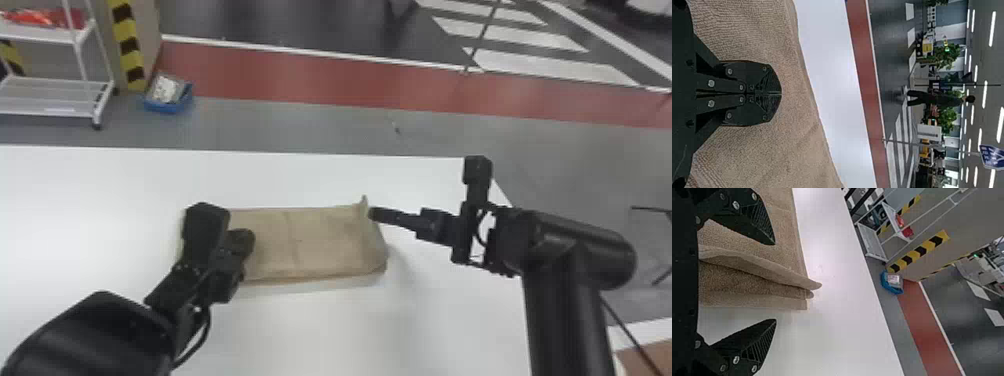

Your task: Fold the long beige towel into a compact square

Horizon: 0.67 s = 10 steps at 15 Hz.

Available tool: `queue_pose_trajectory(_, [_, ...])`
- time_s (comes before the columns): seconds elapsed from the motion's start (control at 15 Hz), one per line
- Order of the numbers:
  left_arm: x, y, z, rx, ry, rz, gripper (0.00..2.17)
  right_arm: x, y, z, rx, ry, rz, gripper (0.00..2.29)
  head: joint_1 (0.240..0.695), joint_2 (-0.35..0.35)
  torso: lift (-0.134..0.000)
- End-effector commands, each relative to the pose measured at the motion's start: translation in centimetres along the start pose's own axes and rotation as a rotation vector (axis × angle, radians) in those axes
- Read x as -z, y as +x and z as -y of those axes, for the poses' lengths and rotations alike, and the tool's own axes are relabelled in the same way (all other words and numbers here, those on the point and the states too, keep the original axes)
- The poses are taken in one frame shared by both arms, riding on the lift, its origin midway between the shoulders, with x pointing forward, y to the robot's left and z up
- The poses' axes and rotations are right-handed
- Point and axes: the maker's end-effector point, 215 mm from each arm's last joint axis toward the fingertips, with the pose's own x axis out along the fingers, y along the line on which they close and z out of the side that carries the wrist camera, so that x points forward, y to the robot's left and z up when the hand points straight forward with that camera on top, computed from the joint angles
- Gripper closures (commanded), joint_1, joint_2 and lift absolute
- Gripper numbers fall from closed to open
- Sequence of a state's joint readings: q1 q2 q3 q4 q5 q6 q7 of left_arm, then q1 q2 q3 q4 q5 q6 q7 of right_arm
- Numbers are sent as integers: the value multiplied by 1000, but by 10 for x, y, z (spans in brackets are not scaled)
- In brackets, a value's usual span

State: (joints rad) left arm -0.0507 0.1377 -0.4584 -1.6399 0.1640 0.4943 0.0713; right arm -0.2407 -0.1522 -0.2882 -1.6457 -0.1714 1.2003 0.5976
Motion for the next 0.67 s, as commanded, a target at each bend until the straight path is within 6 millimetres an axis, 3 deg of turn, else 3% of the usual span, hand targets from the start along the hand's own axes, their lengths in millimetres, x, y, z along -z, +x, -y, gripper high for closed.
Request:
queue_pose_trajectory(0.0, [3, 0, -5, -6, -3, -10, 2003, 6, 6, -1, 10, 20, -59, 221, 695, -241, -124])
queue_pose_trajectory(0.2, [3, 1, -9, -7, -10, -11, 2003, 11, 13, -4, 3, 35, -104, 340, 695, -228, -124])
queue_pose_trajectory(0.53, [12, 6, -15, -10, -22, -32, 2003, 24, 25, -7, 21, 28, -189, 353, 695, -214, -124])
queue_pose_trajectory(0.6, [11, 7, -16, -10, -21, -31, 2003, 24, 26, -10, 13, 28, -194, 461, 695, -208, -124])
